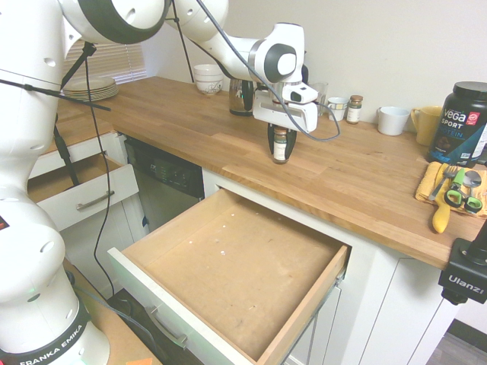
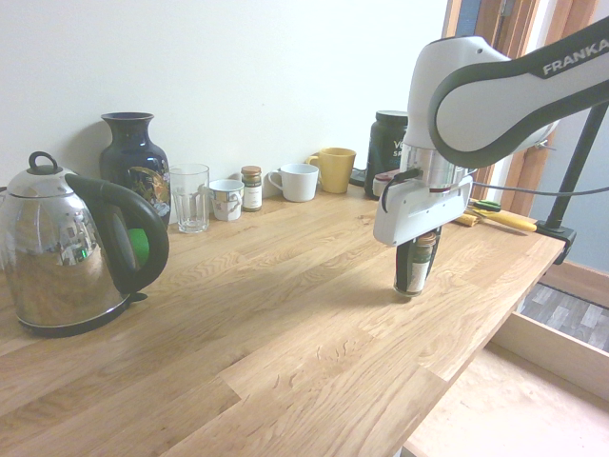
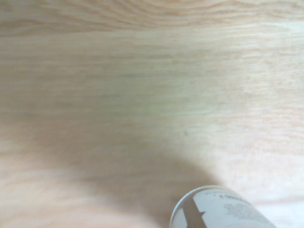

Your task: Put seasoning jar in the drawer

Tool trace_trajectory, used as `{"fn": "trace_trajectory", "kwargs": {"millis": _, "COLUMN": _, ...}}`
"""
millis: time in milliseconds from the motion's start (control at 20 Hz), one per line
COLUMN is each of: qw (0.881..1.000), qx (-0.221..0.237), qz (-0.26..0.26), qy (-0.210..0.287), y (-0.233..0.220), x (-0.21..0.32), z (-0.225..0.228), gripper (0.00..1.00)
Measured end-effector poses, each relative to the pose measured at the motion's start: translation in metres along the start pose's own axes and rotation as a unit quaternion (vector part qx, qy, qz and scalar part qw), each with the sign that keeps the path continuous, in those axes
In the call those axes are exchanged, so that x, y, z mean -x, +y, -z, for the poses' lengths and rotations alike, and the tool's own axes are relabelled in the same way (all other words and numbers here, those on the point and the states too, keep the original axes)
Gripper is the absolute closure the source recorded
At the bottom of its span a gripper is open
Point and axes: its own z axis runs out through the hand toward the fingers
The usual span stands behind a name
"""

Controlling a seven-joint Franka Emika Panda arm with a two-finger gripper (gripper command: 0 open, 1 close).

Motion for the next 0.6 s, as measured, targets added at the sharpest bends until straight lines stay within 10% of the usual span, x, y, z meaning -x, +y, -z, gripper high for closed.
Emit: {"fn": "trace_trajectory", "kwargs": {"millis": 600, "qw": 1.0, "qx": -0.014, "qz": 0.007, "qy": 0.006, "y": 0.1, "x": 0.08, "z": -0.002, "gripper": 1.0}}
